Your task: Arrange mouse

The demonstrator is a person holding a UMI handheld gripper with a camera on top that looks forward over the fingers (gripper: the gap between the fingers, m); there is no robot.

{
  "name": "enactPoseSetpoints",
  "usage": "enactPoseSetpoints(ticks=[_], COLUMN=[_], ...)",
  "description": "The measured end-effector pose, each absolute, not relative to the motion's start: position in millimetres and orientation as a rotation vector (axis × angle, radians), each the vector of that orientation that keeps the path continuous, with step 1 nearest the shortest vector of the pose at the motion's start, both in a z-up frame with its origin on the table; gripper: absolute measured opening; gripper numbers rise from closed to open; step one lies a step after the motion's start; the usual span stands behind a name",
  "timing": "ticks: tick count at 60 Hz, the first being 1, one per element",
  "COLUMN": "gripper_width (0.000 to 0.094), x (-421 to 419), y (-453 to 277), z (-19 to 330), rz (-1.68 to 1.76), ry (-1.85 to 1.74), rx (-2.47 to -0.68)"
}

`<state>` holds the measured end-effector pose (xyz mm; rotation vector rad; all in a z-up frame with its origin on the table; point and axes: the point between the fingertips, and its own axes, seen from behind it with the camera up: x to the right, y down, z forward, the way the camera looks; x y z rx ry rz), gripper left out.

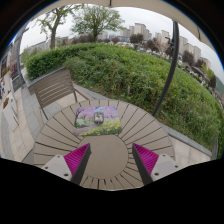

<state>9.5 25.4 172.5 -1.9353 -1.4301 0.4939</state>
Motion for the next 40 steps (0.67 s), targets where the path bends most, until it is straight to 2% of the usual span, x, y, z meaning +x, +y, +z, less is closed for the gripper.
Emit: enactPoseSetpoints(ticks=[11, 19, 26, 40], gripper_width=[0.0851, 0.0854, 0.0851, 0.0851], x=[101, 129, 131, 132], y=[-4, -14, -19, -20], z=[186, 187, 181, 191], rz=[0.467, 0.448, 0.466, 0.461], ry=[-1.42, -1.397, -1.376, -1.397], rx=[-1.989, -1.984, -1.996, -1.958])
